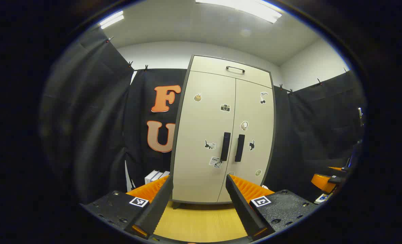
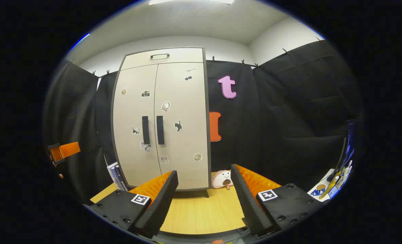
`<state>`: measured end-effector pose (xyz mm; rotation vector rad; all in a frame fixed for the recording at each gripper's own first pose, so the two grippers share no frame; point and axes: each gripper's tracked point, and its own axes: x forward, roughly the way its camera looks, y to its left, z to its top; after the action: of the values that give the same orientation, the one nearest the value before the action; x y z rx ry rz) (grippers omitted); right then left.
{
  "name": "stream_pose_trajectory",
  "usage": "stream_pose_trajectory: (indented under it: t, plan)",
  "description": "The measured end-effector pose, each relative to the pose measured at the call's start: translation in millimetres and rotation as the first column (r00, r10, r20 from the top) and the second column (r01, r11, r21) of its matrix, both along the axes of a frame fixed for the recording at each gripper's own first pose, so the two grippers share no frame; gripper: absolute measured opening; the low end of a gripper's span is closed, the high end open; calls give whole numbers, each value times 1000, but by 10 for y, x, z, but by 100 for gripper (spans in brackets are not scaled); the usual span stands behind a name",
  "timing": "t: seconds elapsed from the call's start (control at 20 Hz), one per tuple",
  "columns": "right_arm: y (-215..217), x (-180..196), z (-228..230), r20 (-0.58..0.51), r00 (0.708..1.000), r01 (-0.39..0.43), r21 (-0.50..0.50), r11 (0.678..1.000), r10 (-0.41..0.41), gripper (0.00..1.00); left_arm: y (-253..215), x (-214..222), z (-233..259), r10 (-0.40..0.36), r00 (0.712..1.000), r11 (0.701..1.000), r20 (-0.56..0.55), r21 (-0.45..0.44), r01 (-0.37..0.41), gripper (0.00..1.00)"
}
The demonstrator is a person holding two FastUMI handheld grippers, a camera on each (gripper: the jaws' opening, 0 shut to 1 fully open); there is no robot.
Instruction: Open the right door of the double-door shoe cabinet with the right hand, and open the left door with the left hand.
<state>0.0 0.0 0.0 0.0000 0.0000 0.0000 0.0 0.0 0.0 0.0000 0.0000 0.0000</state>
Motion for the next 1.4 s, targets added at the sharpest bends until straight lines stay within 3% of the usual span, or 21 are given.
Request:
stream_pose_trajectory:
  t: [0.3, 0.9, 1.4]
  plan:
    - [-4, -44, 33, -1, 1000, 5, -8, 1000, -5, 100, 21, 24, 83, -3, 1000, 999, -3, -40, 3, 95]
    - [171, 16, 46, -13, 1000, -19, -30, 999, 19, 100, 147, 60, 105, 31, 1000, 999, -4, -15, -31, 95]
    - [189, 219, 20, -51, 999, -3, -24, 1000, 2, 100, 29, 220, 38, 3, 1000, 1000, -12, -12, -3, 95]
